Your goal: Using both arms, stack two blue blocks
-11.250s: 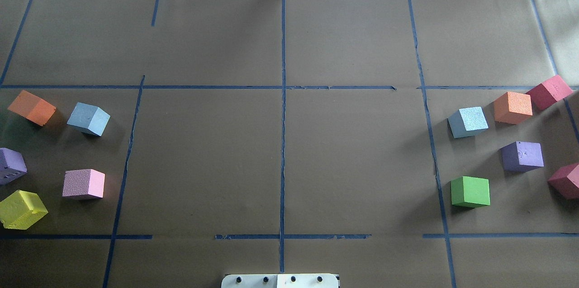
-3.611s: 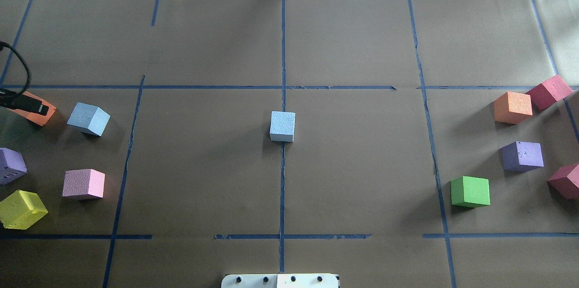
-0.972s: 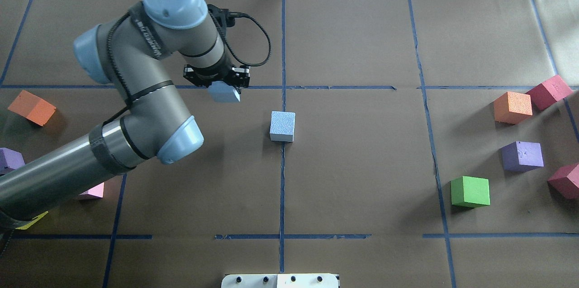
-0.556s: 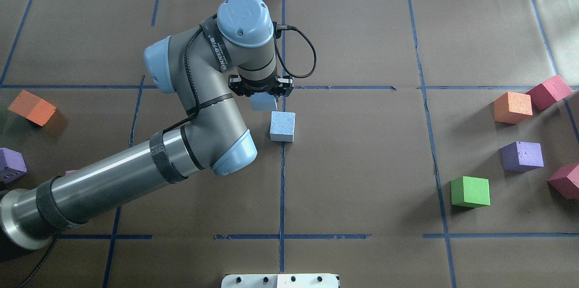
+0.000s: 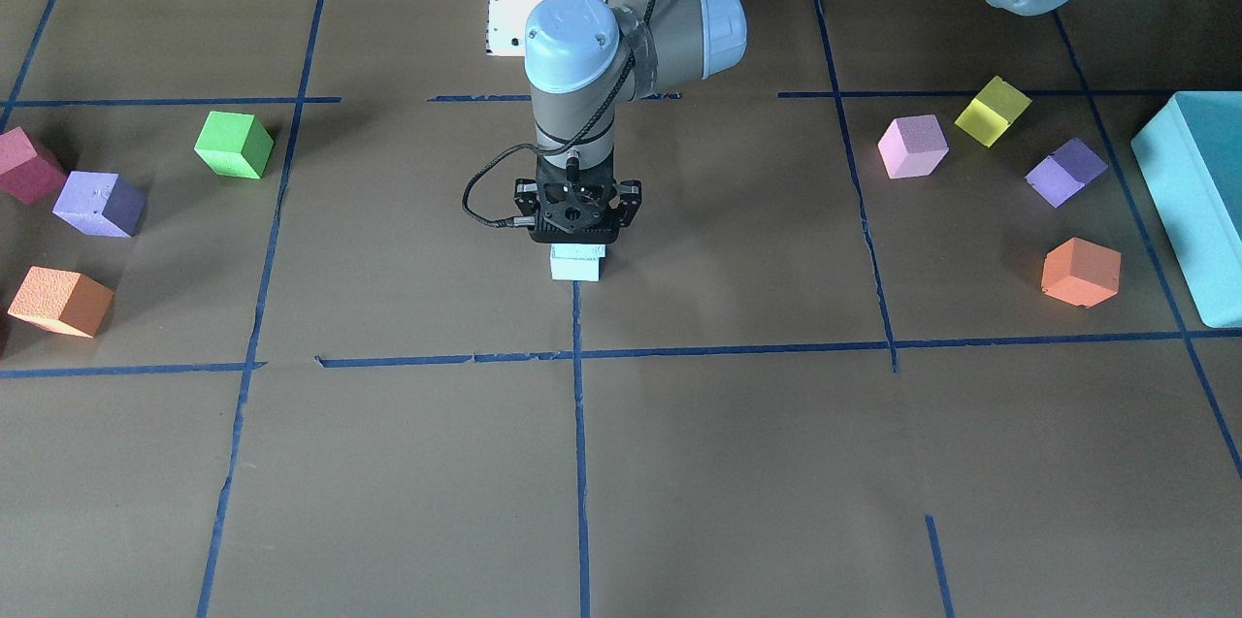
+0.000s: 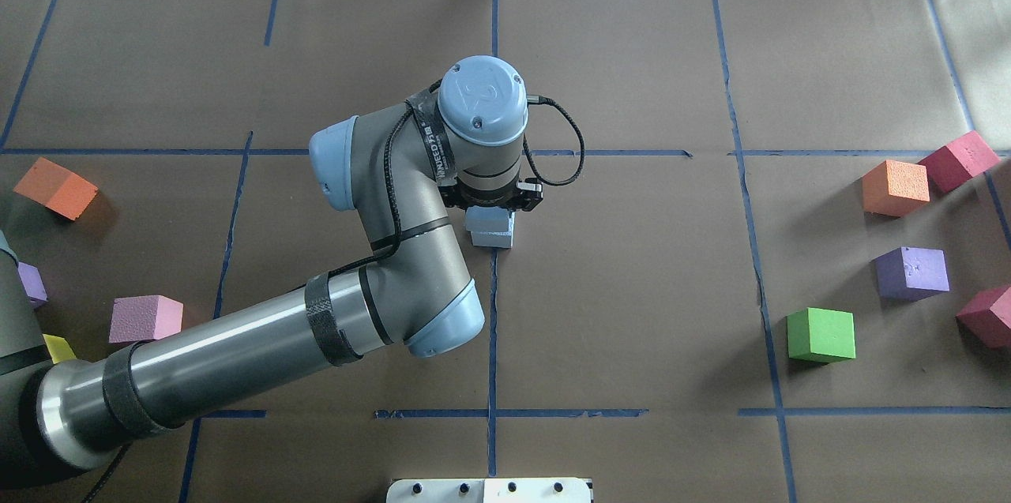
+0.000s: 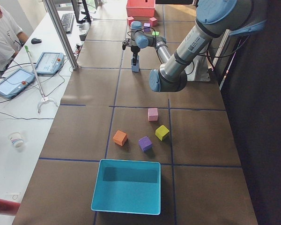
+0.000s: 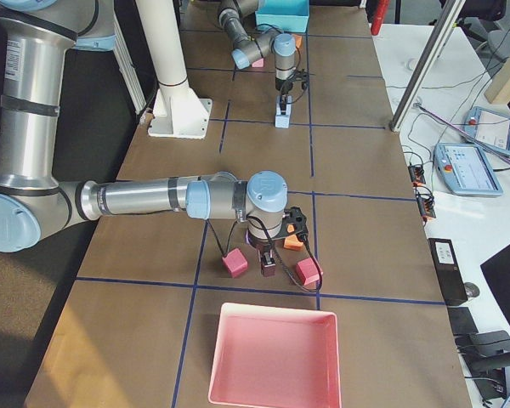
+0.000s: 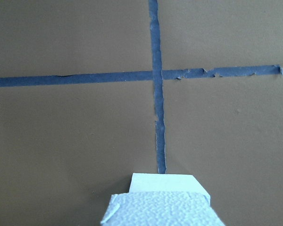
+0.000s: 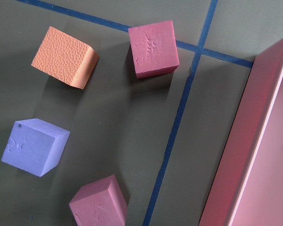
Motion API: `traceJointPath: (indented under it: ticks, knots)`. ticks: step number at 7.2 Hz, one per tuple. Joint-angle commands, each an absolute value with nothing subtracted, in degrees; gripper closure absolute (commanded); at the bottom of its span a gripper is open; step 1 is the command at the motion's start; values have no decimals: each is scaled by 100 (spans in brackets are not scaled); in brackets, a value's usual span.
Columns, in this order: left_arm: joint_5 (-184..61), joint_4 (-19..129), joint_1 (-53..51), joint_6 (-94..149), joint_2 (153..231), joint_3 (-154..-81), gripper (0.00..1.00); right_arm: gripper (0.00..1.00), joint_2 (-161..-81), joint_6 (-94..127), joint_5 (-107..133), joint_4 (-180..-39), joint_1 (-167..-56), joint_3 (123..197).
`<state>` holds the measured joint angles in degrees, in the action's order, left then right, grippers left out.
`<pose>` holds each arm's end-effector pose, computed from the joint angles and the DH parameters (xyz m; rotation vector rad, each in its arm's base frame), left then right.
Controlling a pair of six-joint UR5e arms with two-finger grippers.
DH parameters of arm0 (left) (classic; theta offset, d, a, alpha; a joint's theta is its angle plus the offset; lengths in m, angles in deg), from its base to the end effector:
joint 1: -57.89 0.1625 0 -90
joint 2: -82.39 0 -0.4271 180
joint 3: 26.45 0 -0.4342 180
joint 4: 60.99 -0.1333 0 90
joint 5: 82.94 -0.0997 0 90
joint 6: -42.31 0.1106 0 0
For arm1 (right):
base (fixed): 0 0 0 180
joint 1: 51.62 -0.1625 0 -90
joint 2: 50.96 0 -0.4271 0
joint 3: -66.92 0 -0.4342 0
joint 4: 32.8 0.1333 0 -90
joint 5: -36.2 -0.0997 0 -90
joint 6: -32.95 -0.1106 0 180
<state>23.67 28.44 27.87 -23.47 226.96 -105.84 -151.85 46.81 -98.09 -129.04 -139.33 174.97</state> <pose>0.6468 -0.4912 0.1172 0.0972 0.7946 0.0140 0.0380 -0.4530 0.6053 0.0934 -0.7701 -0.2739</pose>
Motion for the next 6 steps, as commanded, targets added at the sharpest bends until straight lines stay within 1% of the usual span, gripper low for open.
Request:
traceJointPath:
  ticks: [1, 2, 3, 4, 6]
  knots:
    - [2367, 2857, 2792, -2317, 22715, -10564, 40, 0, -15186, 4674, -9809, -12904, -13933, 17493]
    - [2367, 2857, 2792, -2317, 22715, -10564, 29, 0, -15186, 4683, -9809, -12904, -13933, 17493]
    - [2367, 2866, 2792, -2317, 22715, -10546, 9, 0, -15186, 4683, -9809, -12904, -13933, 17493]
    - [2367, 2874, 2792, -2325, 22715, -10546, 0, 0, -15186, 4683, -9809, -12904, -13933, 17493]
    - [2384, 2805, 2731, -2308, 22750, -10694, 0, 0, -15186, 4683, -9809, -12904, -13933, 17493]
